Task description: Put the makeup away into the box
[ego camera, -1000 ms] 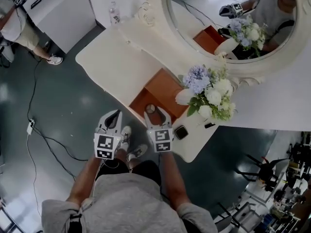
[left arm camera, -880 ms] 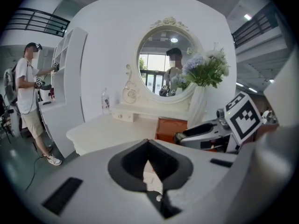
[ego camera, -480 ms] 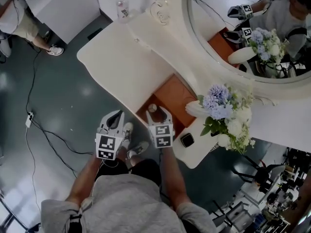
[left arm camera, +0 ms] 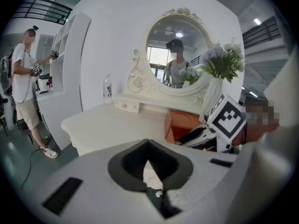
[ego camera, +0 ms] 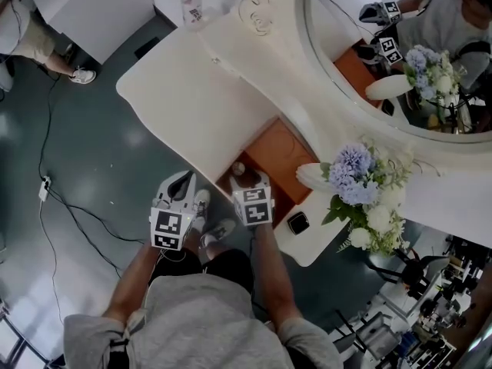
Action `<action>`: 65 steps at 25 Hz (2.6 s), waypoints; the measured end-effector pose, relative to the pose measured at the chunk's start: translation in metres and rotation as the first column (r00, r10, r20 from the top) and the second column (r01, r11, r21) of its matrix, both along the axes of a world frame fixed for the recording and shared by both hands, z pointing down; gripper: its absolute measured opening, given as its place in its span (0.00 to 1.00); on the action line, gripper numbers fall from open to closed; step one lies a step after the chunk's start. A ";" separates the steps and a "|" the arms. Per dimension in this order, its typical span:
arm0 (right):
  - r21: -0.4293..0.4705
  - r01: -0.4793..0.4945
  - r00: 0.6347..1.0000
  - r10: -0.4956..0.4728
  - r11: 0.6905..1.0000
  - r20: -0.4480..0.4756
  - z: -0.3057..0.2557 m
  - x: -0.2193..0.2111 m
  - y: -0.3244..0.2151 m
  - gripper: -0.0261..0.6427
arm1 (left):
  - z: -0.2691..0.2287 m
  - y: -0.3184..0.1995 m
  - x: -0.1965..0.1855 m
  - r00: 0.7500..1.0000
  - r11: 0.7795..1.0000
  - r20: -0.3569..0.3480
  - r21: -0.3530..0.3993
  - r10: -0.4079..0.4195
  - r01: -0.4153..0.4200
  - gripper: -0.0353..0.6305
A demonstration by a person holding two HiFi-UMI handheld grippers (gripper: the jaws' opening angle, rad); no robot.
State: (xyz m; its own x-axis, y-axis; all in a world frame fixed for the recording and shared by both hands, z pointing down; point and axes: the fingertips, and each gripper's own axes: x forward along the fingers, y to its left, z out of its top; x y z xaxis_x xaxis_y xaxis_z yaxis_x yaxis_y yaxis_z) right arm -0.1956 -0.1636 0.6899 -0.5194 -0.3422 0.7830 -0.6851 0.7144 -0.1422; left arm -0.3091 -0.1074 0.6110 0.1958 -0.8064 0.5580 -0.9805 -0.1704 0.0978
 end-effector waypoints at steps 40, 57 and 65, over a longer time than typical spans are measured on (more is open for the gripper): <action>0.494 -0.558 0.829 0.440 0.667 0.344 -0.228 0.191 0.066 0.08 | -0.159 -0.010 0.166 0.897 0.845 0.072 0.310 0.437 -0.436 0.05; 0.484 -0.663 0.744 0.577 0.572 0.337 -0.216 0.239 0.096 0.06 | -0.149 -0.002 0.226 0.798 0.754 0.072 0.287 0.598 -0.591 0.06; 0.461 -0.719 0.682 0.655 0.521 0.324 -0.198 0.304 0.116 0.06 | -0.136 0.009 0.288 0.749 0.713 0.060 0.263 0.660 -0.650 0.05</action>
State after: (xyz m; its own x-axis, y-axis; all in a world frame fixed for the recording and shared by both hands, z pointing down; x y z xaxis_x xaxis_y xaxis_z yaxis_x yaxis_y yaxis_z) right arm 0.1087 -0.0474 0.4921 -0.0039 -0.9470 0.3212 -0.9999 0.0007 -0.0102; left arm -0.0212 -0.0980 0.4752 0.7436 -0.5777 0.3366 -0.6107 -0.7918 -0.0097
